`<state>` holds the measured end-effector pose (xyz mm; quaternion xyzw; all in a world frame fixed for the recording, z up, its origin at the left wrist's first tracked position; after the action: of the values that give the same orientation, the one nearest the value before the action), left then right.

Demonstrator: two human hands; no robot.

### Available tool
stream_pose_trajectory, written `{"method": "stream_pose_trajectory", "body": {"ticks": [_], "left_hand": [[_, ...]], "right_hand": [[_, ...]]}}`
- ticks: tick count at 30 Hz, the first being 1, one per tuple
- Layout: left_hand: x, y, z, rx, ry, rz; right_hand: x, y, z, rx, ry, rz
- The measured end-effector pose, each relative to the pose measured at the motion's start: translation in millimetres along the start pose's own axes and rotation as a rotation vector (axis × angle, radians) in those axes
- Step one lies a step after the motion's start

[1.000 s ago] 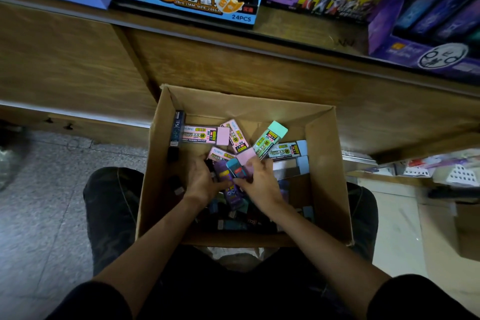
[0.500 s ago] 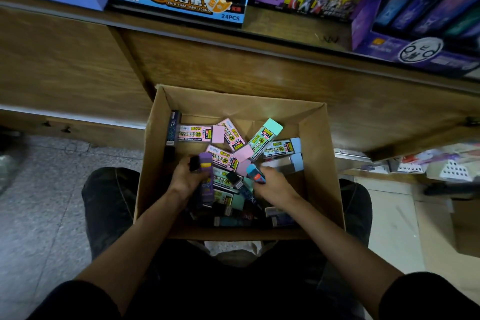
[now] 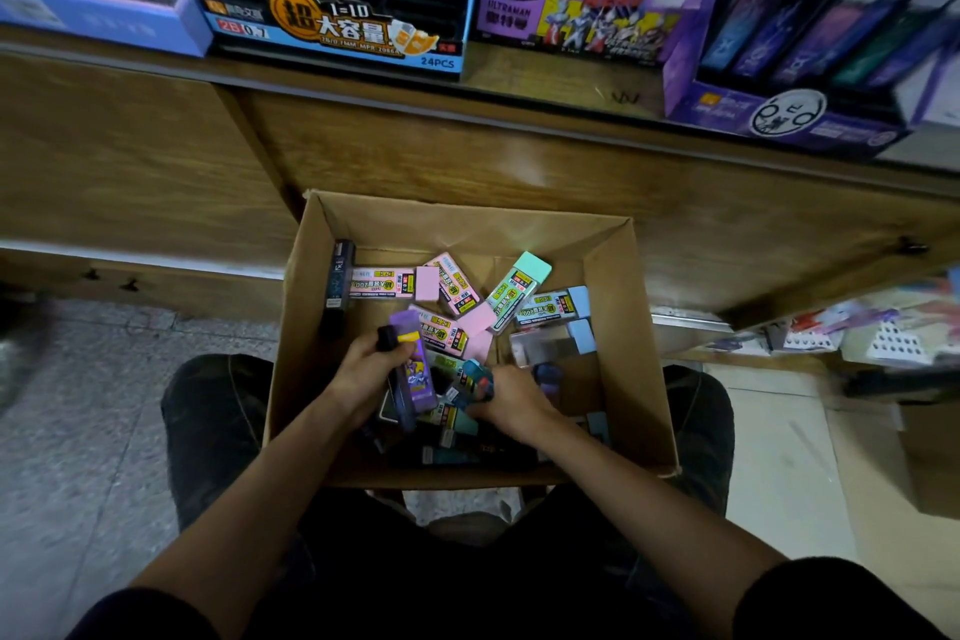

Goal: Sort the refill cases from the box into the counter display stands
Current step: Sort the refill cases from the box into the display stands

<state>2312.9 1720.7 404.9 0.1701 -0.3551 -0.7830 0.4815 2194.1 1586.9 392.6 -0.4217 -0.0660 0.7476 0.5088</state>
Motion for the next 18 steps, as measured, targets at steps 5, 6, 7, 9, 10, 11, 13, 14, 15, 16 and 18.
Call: {"method": "stream_pose_trajectory", "body": {"ticks": [5, 6, 7, 9, 10, 11, 13, 14, 15, 16, 18], "left_hand": [[5.1, 10.4, 7.2, -0.051, -0.022, 0.058], [7.4, 13.6, 8.2, -0.045, -0.008, 0.08], [10.2, 16.5, 8.8, -0.037, 0.005, 0.099], [17.0, 22.9, 11.3, -0.006, -0.001, 0.11], [20.9, 26.4, 13.4, 0.016, -0.017, 0.102], [24.8, 30.1, 15.7, 0.035, -0.032, 0.086], [33.3, 37.6, 19.8, 0.068, -0.035, 0.063], [38.0, 42.8, 22.7, 0.083, -0.029, 0.06], [42.8, 48.4, 26.4, 0.094, -0.028, 0.059], [48.0, 53.9, 30.1, 0.105, -0.035, 0.062], [57.3, 64.3, 38.0, 0.142, -0.066, 0.064]], "right_hand": [[-22.5, -3.7, 5.8, 0.073, 0.051, -0.467], [-29.0, -6.9, 9.2, 0.08, 0.073, -0.563], [-35.6, -9.6, 12.0, 0.077, 0.087, -0.639], [-49.9, -18.2, 19.3, 0.045, 0.111, -0.755], [-57.1, -23.6, 24.0, 0.03, 0.115, -0.8], [-62.9, -27.6, 27.6, 0.019, 0.112, -0.839], [-73.4, -37.7, 36.5, -0.006, 0.111, -0.899], [-77.7, -42.8, 41.1, -0.017, 0.115, -0.919], [-81.3, -46.3, 45.0, -0.024, 0.121, -0.934], [-84.9, -49.4, 48.9, -0.026, 0.129, -0.95], [-90.9, -54.1, 56.2, -0.028, 0.126, -0.994]]}}
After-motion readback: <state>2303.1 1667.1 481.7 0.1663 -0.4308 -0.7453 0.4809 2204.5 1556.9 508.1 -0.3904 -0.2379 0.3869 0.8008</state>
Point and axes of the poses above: each hand's wrist, its own z-axis away from the middle knuckle, its own x-axis out of the palm, y = z × x, the point moved 2 cm from there along -z, towards the middle knuckle, and after that the axes turned 2 degrees about -z, right-handed, at the moved point
